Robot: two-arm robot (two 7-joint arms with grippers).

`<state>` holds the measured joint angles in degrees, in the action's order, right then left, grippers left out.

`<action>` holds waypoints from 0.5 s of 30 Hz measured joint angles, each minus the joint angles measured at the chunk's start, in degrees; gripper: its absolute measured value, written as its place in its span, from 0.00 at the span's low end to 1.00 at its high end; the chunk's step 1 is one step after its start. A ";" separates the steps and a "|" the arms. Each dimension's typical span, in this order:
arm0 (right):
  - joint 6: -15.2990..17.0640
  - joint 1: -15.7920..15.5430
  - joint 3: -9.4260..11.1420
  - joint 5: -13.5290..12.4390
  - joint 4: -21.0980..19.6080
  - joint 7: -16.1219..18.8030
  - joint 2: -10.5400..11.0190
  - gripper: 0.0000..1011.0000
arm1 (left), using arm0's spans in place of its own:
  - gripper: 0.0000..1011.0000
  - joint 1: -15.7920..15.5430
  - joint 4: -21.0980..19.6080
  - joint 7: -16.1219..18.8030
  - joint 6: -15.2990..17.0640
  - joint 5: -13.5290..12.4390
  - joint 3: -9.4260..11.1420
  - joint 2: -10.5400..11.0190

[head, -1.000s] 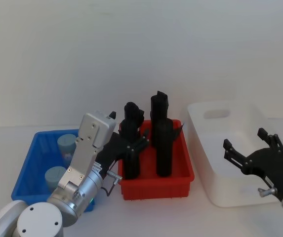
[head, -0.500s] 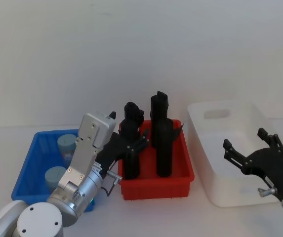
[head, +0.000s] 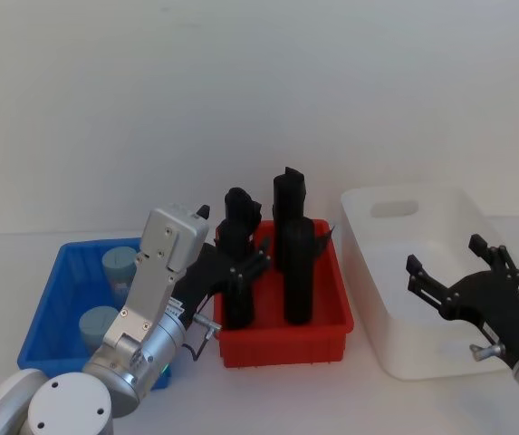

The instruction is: Pick the cotton swabs from the blue box and place them into the white box.

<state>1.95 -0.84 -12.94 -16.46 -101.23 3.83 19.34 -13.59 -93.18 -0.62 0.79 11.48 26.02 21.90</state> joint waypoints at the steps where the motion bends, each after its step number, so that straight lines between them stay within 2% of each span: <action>1: 0.00 0.00 0.00 0.00 0.00 0.00 0.00 0.99 | 0.99 0.00 0.00 0.00 0.00 0.00 0.00 0.00; 15: 0.00 0.00 0.00 0.00 0.00 0.00 0.00 0.99 | 0.99 0.00 0.00 0.00 0.00 0.00 0.00 0.00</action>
<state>1.95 -0.84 -12.94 -16.47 -101.23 3.82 19.33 -13.59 -93.18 -0.63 0.79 11.48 26.02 21.89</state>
